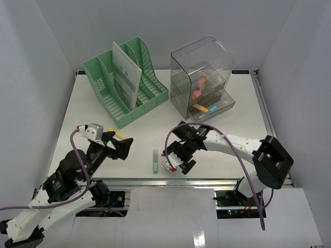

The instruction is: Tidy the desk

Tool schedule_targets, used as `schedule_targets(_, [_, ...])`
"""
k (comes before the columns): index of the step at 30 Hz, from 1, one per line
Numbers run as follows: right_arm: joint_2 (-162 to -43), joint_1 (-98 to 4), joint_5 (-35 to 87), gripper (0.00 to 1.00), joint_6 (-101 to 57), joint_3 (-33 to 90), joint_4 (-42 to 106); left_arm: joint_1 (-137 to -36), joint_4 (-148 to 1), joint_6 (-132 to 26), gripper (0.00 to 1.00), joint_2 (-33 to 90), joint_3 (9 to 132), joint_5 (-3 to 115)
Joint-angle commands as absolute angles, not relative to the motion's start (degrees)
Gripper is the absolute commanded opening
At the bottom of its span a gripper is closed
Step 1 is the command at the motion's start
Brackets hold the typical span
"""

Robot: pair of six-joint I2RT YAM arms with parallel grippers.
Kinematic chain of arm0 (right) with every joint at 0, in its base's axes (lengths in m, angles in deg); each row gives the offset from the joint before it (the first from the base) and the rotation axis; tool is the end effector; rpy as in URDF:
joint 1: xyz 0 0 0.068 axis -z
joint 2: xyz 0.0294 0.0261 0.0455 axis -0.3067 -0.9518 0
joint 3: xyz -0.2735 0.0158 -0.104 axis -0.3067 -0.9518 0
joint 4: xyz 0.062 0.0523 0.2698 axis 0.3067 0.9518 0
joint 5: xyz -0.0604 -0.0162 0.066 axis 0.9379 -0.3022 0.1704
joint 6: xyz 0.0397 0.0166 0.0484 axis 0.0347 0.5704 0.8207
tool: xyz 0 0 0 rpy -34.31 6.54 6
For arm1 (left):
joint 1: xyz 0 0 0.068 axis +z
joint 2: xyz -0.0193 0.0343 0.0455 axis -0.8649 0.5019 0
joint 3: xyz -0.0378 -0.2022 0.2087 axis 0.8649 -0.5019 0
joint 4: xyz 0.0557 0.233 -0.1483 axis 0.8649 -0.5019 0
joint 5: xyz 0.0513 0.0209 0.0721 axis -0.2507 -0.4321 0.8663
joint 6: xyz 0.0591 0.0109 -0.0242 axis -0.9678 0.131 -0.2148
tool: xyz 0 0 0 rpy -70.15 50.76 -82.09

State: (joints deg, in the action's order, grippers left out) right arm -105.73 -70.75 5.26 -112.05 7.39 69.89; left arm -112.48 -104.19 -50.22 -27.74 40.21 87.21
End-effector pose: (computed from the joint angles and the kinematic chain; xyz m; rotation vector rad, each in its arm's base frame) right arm 0.1596 0.2505 0.2051 -2.4670 0.8590 0.5062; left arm 0.0731 -0.0634 0.3519 0.2578 1.6823 -0.5538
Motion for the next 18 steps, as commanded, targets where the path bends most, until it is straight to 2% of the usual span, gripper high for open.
schedule_targets(1, [-115.2, -76.2, 10.2, 0.88, -116.7, 19.3, 66.6, -112.4, -109.8, -47.1, 0.98, -33.9, 39.1, 89.8])
schedule_targets(10, [-130.5, -81.3, 10.3, 0.76, -119.4, 36.4, 72.2, -112.4, -109.8, -47.8, 0.98, -35.4, 38.9, 89.5])
schedule_targets(18, [-134.6, -83.1, 13.7, 0.68, -123.9, 37.0, 75.4, -112.4, -109.7, -48.0, 0.98, -34.8, 38.8, 89.3])
